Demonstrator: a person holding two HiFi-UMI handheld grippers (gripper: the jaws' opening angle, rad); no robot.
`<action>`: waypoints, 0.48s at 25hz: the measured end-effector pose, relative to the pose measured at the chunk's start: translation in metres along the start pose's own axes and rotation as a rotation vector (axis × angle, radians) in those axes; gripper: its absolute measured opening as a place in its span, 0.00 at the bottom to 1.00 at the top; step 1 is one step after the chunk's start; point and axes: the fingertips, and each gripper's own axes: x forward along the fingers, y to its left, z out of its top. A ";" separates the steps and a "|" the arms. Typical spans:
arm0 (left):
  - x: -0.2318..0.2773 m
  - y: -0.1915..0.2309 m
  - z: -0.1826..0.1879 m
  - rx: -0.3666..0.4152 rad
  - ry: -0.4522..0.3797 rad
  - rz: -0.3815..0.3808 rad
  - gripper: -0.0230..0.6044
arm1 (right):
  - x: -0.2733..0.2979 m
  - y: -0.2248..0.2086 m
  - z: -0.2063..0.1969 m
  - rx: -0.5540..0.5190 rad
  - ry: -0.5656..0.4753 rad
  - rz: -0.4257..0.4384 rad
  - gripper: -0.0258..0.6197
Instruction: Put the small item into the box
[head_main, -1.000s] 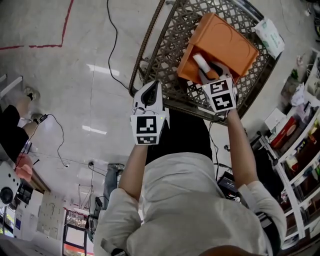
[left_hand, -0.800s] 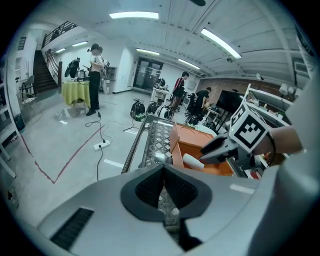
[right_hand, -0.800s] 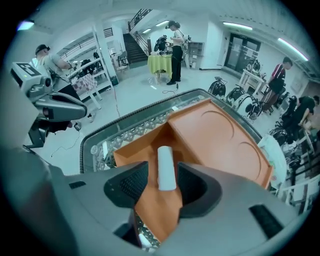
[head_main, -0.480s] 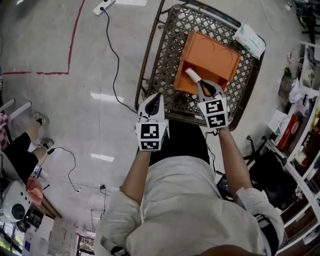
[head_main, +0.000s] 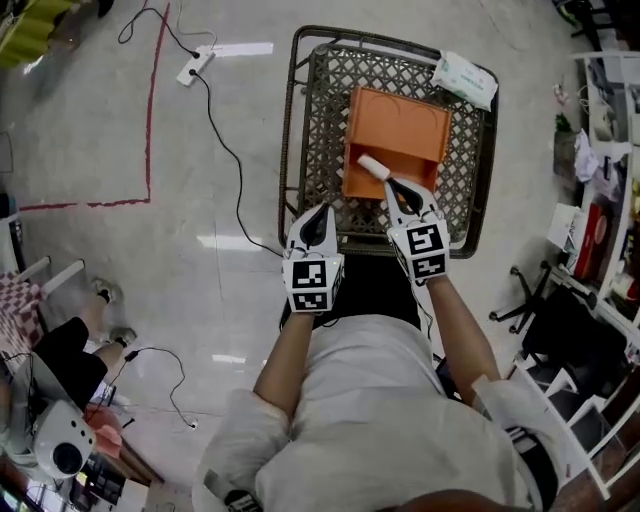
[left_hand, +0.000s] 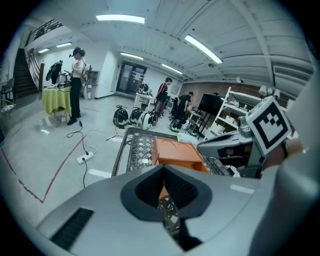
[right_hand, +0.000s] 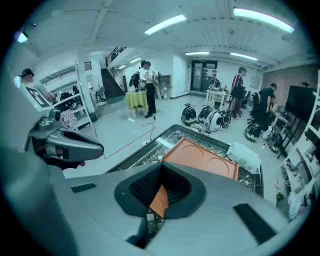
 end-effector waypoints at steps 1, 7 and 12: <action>0.000 -0.002 0.004 0.009 -0.005 -0.010 0.05 | -0.004 0.000 0.005 0.008 -0.024 -0.013 0.04; -0.002 -0.014 0.027 0.066 -0.026 -0.047 0.05 | -0.031 -0.002 0.022 0.090 -0.139 -0.073 0.04; -0.001 -0.027 0.044 0.096 -0.042 -0.056 0.05 | -0.062 -0.013 0.022 0.168 -0.238 -0.130 0.04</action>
